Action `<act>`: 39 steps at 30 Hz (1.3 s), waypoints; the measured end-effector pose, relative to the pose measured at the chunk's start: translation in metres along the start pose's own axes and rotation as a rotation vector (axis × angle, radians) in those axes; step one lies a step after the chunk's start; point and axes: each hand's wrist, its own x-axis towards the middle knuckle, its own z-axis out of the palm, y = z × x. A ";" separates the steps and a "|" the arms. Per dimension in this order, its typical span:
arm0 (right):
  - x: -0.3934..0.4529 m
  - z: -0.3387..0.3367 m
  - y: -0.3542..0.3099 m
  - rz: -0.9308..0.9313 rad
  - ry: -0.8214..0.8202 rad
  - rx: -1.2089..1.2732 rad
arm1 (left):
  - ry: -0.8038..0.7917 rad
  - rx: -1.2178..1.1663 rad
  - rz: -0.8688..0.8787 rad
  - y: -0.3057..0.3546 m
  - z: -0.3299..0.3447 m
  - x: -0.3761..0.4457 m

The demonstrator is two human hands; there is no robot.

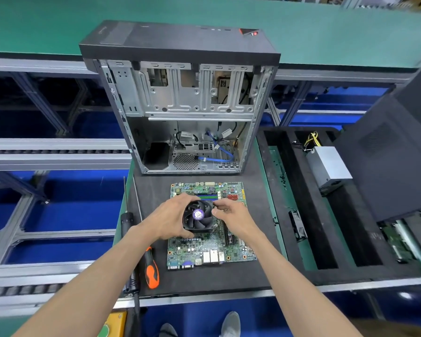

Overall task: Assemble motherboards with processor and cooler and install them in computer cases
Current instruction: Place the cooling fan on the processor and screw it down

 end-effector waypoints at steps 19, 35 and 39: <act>0.007 0.005 0.003 0.097 -0.094 0.006 | -0.060 -0.028 -0.053 -0.001 0.001 0.000; 0.002 0.000 -0.004 -0.146 -0.217 -0.254 | -0.232 -0.083 -0.087 0.003 -0.018 0.004; 0.004 0.000 -0.004 -0.161 -0.232 -0.321 | -0.212 -0.164 -0.130 0.001 -0.016 0.004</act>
